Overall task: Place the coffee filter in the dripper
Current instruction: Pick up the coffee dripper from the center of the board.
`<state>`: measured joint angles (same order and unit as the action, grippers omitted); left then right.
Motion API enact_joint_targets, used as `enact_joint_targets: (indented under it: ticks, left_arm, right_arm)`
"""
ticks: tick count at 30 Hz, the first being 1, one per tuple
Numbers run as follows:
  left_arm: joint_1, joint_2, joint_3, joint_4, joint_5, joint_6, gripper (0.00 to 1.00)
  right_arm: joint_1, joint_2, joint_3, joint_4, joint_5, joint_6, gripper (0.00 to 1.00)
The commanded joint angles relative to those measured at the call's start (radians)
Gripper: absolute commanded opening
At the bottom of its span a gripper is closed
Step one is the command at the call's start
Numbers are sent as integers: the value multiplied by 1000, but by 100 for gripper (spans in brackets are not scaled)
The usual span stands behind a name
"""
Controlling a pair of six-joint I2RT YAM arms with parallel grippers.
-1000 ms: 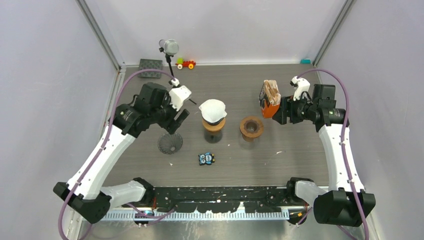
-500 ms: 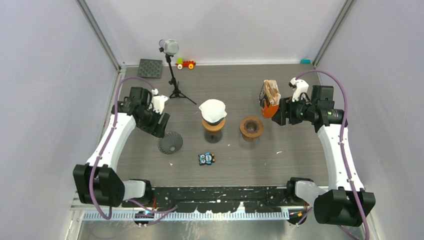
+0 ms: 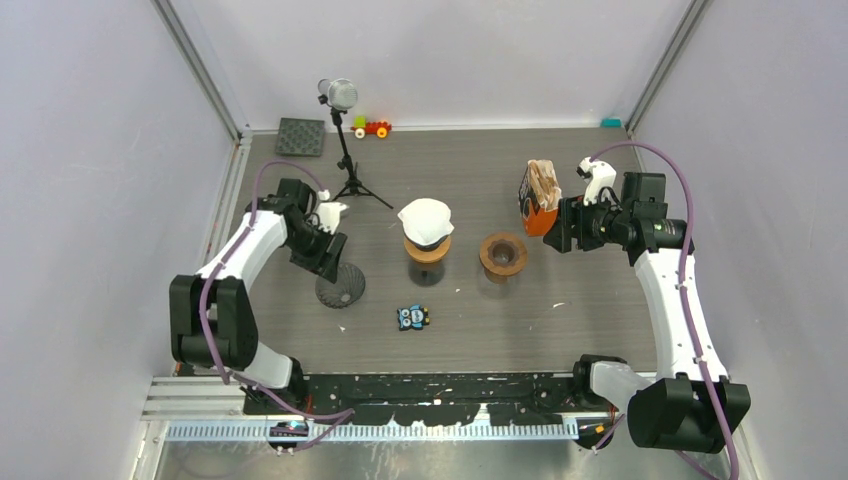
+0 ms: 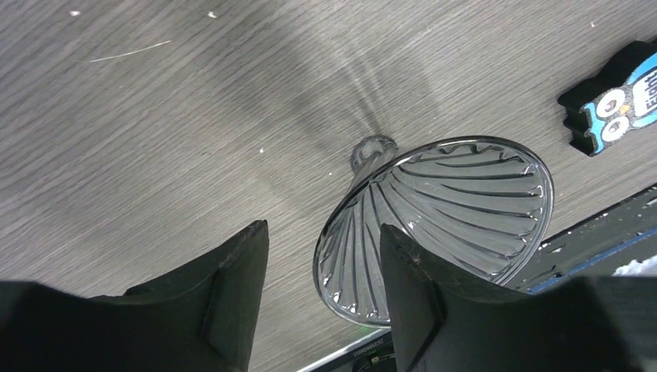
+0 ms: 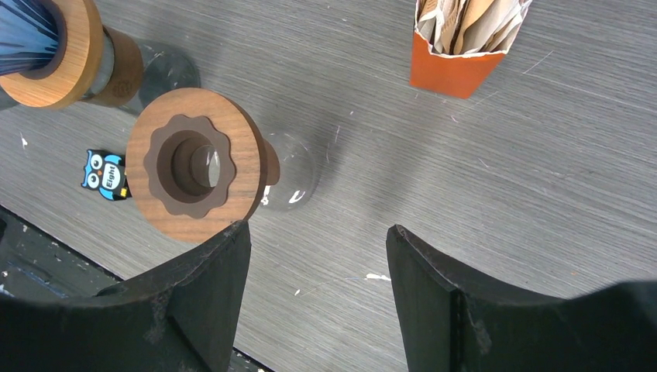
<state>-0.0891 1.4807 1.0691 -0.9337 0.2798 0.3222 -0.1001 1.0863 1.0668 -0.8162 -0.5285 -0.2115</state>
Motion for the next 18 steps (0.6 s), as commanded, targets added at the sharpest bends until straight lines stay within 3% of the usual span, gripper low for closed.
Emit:
enact_joint_targets:
  ticks: [1,9,18]
  left_arm:
    - [19,35,5,13,78,9,54]
    - [42,43,1,4,110,10,38]
    - [61,9,-2,-25,122,32,11]
  right_arm:
    - [3,-14,5,26,5,-17,69]
    - [3,-17,5,24,8,-17,69]
    - [3,-27,2,22,6,-19,70]
